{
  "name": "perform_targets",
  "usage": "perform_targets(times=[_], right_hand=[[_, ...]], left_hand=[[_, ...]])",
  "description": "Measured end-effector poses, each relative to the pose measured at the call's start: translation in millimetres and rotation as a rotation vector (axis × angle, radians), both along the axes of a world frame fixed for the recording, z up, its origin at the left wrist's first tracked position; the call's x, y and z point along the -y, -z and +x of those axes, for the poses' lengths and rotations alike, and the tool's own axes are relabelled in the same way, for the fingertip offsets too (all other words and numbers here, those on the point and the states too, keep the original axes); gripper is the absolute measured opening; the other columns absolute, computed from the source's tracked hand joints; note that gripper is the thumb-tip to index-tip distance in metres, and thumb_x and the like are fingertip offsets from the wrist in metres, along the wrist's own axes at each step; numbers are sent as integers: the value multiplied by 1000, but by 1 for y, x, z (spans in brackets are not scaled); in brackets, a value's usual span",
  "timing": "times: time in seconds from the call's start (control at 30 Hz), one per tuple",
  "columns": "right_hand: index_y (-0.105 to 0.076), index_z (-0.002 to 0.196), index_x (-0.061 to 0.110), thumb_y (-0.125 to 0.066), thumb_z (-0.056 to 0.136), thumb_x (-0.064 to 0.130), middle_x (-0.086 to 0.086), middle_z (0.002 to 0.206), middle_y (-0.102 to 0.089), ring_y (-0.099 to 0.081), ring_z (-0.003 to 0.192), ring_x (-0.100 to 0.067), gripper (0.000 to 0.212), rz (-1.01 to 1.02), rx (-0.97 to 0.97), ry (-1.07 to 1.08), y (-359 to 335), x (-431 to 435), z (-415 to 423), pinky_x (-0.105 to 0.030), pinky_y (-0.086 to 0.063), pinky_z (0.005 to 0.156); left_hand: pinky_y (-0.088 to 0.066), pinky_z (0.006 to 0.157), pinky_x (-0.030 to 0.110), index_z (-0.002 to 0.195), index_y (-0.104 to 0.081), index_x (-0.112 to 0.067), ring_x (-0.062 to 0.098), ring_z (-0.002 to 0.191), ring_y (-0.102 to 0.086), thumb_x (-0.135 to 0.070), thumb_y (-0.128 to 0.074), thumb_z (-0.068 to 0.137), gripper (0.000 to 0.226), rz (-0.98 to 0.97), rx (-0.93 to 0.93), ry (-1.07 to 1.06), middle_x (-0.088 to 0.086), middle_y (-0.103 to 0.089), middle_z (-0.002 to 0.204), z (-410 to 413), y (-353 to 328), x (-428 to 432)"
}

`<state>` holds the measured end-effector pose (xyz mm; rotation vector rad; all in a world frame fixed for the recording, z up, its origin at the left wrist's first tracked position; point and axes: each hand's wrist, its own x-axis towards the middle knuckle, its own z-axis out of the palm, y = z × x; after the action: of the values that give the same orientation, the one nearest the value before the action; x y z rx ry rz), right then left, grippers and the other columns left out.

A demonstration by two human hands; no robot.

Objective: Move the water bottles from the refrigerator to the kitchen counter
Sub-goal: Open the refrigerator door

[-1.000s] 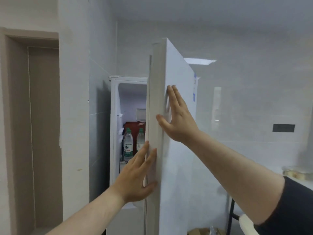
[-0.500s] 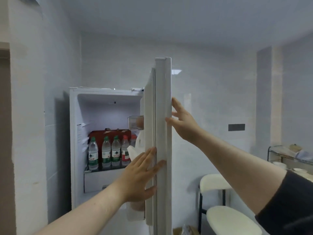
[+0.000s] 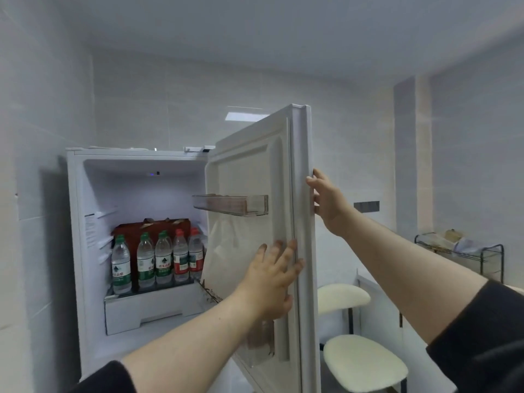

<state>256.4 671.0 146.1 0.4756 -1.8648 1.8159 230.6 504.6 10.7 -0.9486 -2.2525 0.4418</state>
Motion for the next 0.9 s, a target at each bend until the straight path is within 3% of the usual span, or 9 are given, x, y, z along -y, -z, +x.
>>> perform_targets(times=[0.1, 0.13, 0.2, 0.23, 0.33, 0.43, 0.5, 0.63, 0.9], right_hand=[[-27, 152, 19, -54, 80, 38, 2, 138, -40, -50, 108, -18, 79, 1, 38, 33, 1, -14, -2, -29, -41, 83], [-27, 153, 19, -55, 84, 37, 1, 143, -40, -50, 111, -20, 77, 8, 49, 41, 1, -17, -4, -31, -42, 87], [-22, 154, 18, -49, 98, 31, -7, 157, -30, -39, 133, -28, 63, 30, 50, 84, 1, -22, -6, -40, -32, 106], [-21, 154, 17, -46, 101, 28, -9, 160, -25, -32, 140, -27, 60, 74, 20, 149, 1, -24, -7, -38, -27, 109], [-24, 153, 17, -48, 97, 39, -7, 160, -24, -22, 146, -22, 65, 462, -222, 561, -1, -25, 1, -35, -20, 113], [-24, 153, 16, -45, 88, 49, -9, 162, -18, -13, 148, -24, 76, 701, -441, 740, -11, -10, 11, -40, -13, 118], [-26, 152, 15, -47, 87, 48, -10, 162, -17, -12, 148, -26, 77, 731, -520, 727, -16, 13, 12, -42, -13, 118], [-29, 151, 14, -50, 87, 43, -13, 161, -19, -14, 148, -30, 73, 735, -631, 672, -11, 66, 7, -43, -15, 116], [-31, 149, 16, -45, 87, 47, -9, 159, -25, -19, 146, -26, 71, 638, -689, 438, 23, 156, -30, -42, -19, 115]], left_hand=[[-3, 117, 60, 158, -9, -25, 39, 150, 5, -49, -43, 92, 78, -23, 0, -14, 13, 14, 165, 1, -4, -17], [-3, 118, 59, 158, -9, -25, 39, 150, 4, -49, -43, 92, 78, -27, -1, -5, 13, 13, 165, 1, -6, -20], [-3, 119, 55, 158, -13, -24, 37, 151, 0, -48, -45, 93, 77, 6, 5, 66, 14, 7, 166, 2, -12, -16], [-4, 120, 53, 158, -16, -22, 36, 151, -4, -47, -46, 92, 76, 49, -2, 125, 16, 1, 166, 3, -18, -10], [-13, 121, 50, 155, -25, -17, 32, 150, -14, -51, -46, 90, 76, 268, -107, 244, 16, -16, 163, 2, -48, 34], [-4, 122, 40, 156, -19, -18, 19, 150, 0, -56, -38, 88, 81, 544, -141, 203, 8, -6, 164, 3, -94, 102], [3, 119, 31, 157, -11, -20, 14, 150, 5, -58, -35, 87, 84, 687, -174, 119, 4, 0, 165, 8, -122, 153], [-4, 119, 34, 158, -15, -15, 21, 152, -4, -59, -35, 85, 87, 882, -267, 28, 9, -7, 166, 26, -146, 231], [-7, 120, 33, 157, -18, -17, 18, 152, -9, -54, -38, 88, 81, 1012, -348, -54, 7, -14, 165, 32, -119, 312]])
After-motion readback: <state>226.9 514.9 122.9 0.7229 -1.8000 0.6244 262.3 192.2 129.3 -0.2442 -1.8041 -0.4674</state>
